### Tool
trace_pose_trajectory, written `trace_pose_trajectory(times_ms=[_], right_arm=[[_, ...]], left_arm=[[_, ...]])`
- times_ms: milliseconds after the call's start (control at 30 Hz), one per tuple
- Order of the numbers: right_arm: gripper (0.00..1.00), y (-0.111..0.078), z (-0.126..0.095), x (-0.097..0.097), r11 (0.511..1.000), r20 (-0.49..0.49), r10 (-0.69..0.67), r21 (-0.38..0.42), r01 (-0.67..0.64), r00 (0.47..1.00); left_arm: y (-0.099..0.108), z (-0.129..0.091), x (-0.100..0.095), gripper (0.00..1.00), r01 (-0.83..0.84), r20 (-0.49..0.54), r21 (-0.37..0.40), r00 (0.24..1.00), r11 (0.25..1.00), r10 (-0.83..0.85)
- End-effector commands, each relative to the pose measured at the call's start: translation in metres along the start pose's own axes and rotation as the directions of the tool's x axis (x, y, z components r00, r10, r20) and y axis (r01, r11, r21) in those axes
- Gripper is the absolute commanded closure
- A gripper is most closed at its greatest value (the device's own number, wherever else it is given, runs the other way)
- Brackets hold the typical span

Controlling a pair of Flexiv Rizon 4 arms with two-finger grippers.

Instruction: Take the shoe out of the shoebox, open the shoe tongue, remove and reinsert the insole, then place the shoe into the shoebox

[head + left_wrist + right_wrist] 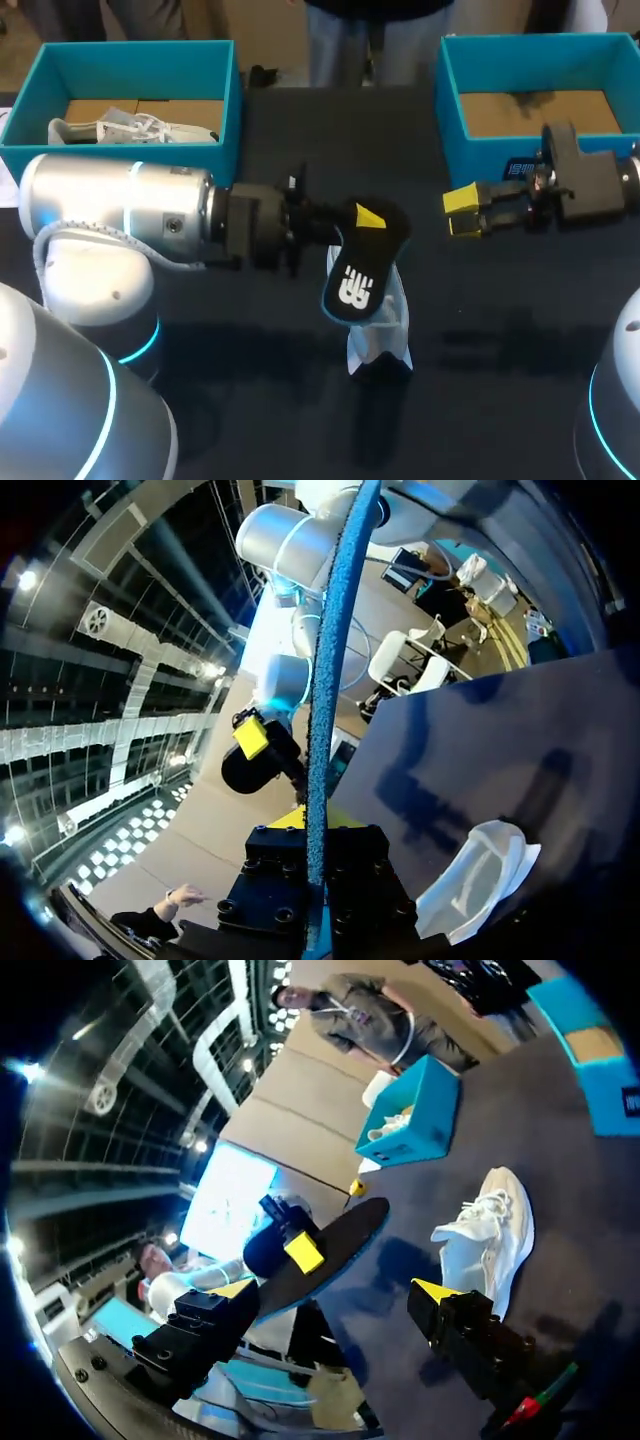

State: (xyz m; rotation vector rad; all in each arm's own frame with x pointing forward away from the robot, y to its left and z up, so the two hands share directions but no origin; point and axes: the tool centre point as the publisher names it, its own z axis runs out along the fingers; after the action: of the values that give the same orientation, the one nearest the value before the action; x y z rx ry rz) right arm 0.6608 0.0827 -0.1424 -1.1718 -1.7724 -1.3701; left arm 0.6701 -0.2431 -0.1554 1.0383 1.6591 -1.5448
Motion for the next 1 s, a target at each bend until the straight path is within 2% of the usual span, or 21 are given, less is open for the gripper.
trace_pose_trajectory(times_ms=[33, 633, 667, 700, 733, 800, 933, 1000], right_arm=[[0.00, 0.003, -0.001, 0.000, 0.999, -0.001, -0.047, 0.019, 0.047, 0.999], [0.00, 0.003, -0.001, 0.000, 0.999, -0.001, -0.047, 0.019, 0.047, 0.999], [0.00, 0.003, -0.001, 0.000, 0.999, -0.001, -0.047, 0.019, 0.047, 0.999], [0.00, 0.004, 0.001, -0.004, 0.993, -0.002, -0.100, 0.066, 0.100, 0.995], [0.00, 0.003, 0.000, -0.008, 0.991, 0.026, -0.126, 0.036, 0.125, 0.992], [0.00, 0.004, -0.001, -0.013, 0.967, 0.026, -0.248, 0.068, 0.246, 0.968], [0.00, 0.000, -0.008, -0.026, 0.924, 0.093, -0.380, 0.067, 0.375, 0.920], [0.00, -0.002, -0.010, -0.031, 0.910, 0.121, -0.412, 0.096, 0.403, 0.903]], left_arm=[[-0.004, -0.008, -0.002, 1.00, 0.009, -0.025, 0.004, 1.000, 1.000, -0.009], [-0.004, -0.008, -0.002, 1.00, 0.009, -0.025, 0.004, 1.000, 1.000, -0.009], [-0.007, -0.008, -0.003, 1.00, 0.033, -0.003, 0.036, 0.999, 0.999, -0.033], [-0.010, -0.008, -0.004, 1.00, 0.051, -0.005, 0.046, 0.999, 0.998, -0.051], [-0.012, -0.009, -0.005, 1.00, 0.070, -0.019, 0.045, 0.997, 0.997, -0.069], [-0.015, -0.011, -0.007, 1.00, 0.103, -0.016, 0.074, 0.995, 0.992, -0.102], [-0.018, -0.015, -0.006, 1.00, 0.160, -0.032, 0.076, 0.987, 0.984, -0.158], [-0.019, -0.017, -0.004, 1.00, 0.191, -0.027, 0.082, 0.982, 0.978, -0.189]])
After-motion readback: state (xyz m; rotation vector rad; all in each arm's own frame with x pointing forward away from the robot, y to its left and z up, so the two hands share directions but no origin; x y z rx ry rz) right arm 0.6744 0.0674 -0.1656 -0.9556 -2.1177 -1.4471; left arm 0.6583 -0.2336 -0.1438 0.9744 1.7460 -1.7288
